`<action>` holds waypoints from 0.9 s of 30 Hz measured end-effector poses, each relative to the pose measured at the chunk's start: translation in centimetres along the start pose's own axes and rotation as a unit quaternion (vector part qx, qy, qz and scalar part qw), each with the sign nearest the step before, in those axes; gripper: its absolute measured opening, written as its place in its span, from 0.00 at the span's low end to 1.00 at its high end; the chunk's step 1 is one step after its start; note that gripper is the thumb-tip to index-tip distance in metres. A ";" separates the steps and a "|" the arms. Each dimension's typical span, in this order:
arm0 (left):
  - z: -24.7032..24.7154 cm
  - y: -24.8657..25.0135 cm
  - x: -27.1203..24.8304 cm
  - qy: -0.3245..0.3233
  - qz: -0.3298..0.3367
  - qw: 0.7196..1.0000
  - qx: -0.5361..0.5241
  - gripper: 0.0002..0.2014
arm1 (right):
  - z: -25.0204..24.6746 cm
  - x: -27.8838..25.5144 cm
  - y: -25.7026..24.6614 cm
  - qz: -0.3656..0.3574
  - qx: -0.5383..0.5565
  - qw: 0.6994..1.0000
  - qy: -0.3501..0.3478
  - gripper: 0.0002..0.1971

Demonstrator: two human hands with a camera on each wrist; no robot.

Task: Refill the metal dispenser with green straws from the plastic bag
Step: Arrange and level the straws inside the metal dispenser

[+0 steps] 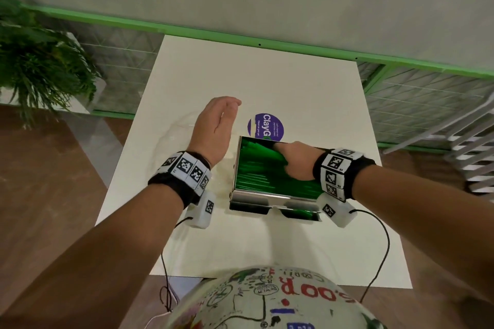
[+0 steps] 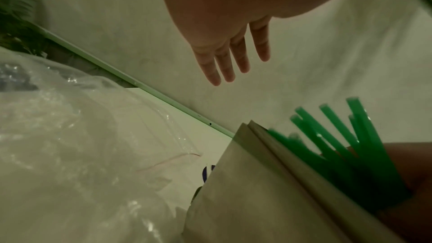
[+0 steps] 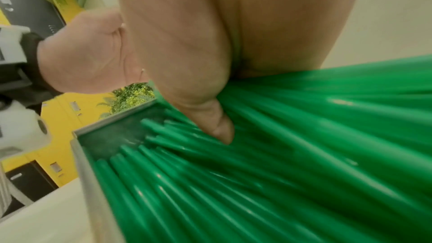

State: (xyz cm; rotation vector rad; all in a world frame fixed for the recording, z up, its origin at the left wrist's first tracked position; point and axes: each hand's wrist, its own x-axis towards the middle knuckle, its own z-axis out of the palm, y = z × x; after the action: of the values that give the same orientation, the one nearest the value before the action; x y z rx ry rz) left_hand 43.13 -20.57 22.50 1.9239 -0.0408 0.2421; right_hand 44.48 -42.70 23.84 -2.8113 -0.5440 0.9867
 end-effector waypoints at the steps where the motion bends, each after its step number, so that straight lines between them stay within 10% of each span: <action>1: 0.1 0.2 0.0 -0.003 0.003 1.000 0.002 0.19 | 0.2 0.0 0.1 0.004 -0.004 1.000 0.002 0.27; 8: 2.0 0.3 -1.4 -0.073 0.040 0.994 0.069 0.24 | 0.2 -0.3 1.2 0.001 -0.026 1.000 0.012 0.27; 13: 4.3 -0.6 -2.8 -0.152 0.071 0.971 0.169 0.20 | 0.2 -2.3 1.3 -0.091 0.023 0.985 0.147 0.18; 19: 5.2 -1.9 -3.7 -0.185 0.067 0.952 0.235 0.28 | 2.2 -3.2 -0.5 -0.019 0.146 0.983 -0.106 0.15; 27: 5.3 -2.3 -4.0 -0.153 0.059 0.967 0.193 0.29 | 0.8 -2.5 0.4 0.082 0.371 0.913 -0.151 0.23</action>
State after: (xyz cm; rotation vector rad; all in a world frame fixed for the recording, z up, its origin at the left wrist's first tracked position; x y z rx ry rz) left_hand 40.38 -24.98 17.81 2.3364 -0.3358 0.0267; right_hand 42.26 -44.01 24.61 -2.0561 0.0636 1.3223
